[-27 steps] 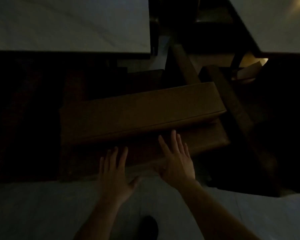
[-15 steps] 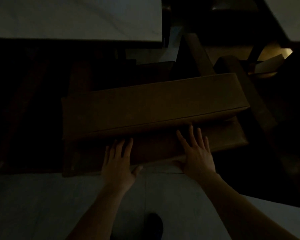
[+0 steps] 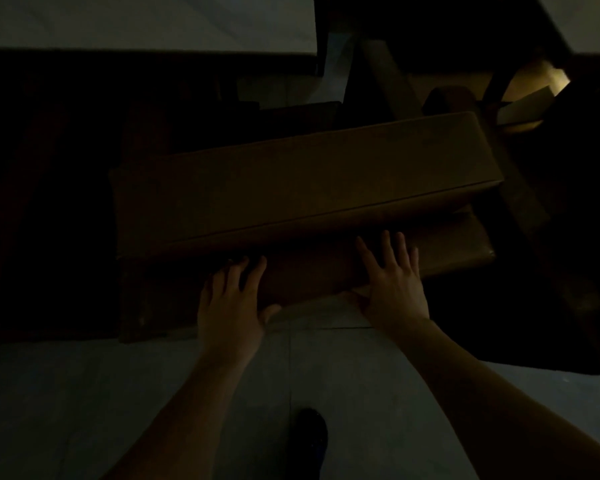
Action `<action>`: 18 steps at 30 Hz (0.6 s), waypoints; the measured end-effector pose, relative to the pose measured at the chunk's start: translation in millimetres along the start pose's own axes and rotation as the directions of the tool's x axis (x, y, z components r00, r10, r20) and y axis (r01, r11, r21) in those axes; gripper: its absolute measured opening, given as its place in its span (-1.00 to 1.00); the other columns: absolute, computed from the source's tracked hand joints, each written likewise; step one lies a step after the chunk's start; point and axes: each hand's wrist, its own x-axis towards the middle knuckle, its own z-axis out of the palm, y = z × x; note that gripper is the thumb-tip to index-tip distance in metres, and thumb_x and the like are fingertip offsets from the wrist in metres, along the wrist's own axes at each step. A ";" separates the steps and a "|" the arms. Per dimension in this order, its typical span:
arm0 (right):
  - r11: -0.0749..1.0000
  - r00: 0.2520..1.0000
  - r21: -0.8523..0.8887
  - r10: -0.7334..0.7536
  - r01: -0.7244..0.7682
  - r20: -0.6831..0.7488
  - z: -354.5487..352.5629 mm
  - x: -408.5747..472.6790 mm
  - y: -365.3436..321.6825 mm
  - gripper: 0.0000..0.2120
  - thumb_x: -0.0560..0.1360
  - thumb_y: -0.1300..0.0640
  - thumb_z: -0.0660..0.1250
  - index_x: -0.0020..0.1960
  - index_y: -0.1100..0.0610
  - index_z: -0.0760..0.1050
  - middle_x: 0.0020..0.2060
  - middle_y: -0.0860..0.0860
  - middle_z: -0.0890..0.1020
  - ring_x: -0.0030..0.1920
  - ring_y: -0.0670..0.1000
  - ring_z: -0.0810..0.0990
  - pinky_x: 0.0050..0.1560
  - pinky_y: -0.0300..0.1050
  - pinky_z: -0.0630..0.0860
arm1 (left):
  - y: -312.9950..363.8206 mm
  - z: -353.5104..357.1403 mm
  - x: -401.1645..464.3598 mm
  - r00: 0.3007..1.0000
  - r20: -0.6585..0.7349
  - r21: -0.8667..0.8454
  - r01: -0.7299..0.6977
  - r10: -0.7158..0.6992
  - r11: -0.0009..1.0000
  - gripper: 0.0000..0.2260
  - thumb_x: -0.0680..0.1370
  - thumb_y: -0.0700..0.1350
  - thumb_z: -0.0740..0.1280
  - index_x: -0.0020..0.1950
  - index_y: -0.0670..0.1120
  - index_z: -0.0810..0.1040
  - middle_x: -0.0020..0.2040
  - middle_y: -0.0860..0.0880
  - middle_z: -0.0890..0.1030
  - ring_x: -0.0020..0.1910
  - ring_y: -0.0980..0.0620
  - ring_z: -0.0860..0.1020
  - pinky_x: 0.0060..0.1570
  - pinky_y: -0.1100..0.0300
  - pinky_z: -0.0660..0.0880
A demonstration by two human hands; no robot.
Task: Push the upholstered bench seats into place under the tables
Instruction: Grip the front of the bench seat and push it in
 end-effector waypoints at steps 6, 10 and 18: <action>0.999 0.999 0.009 0.041 -0.041 -0.001 4.6 -15.1 -21.8 -0.05 0.45 -0.49 0.09 0.60 -0.03 -0.20 0.58 0.26 -0.09 0.56 0.31 -0.20 0.52 0.33 -0.05 | -13.1 -2.4 -8.5 1.000 0.009 0.003 -0.025 0.025 1.000 -0.31 0.48 0.29 0.30 0.55 0.14 0.17 0.47 -0.01 0.32 0.40 -0.13 0.26 0.35 -0.14 0.30; 0.998 0.998 0.015 0.055 -0.054 -0.024 11.3 -33.8 -43.7 -0.07 0.44 -0.51 0.00 0.60 -0.03 -0.19 0.58 0.26 -0.08 0.56 0.31 -0.19 0.52 0.33 -0.04 | -34.3 -3.0 -22.4 0.999 -0.009 -0.005 -0.035 0.035 0.999 -0.32 0.47 0.28 0.33 0.53 0.13 0.21 0.45 -0.01 0.34 0.39 -0.13 0.28 0.33 -0.14 0.31; 0.996 0.997 -0.040 0.078 -0.079 -0.030 22.8 -72.9 -91.9 -0.07 0.44 -0.54 -0.05 0.61 0.01 -0.08 0.56 0.30 0.04 0.55 0.36 -0.01 0.47 0.36 0.11 | -80.4 -5.6 -55.1 0.999 0.006 -0.046 -0.040 0.040 0.998 -0.29 0.46 0.28 0.35 0.53 0.14 0.19 0.47 -0.02 0.31 0.42 -0.14 0.24 0.39 -0.14 0.24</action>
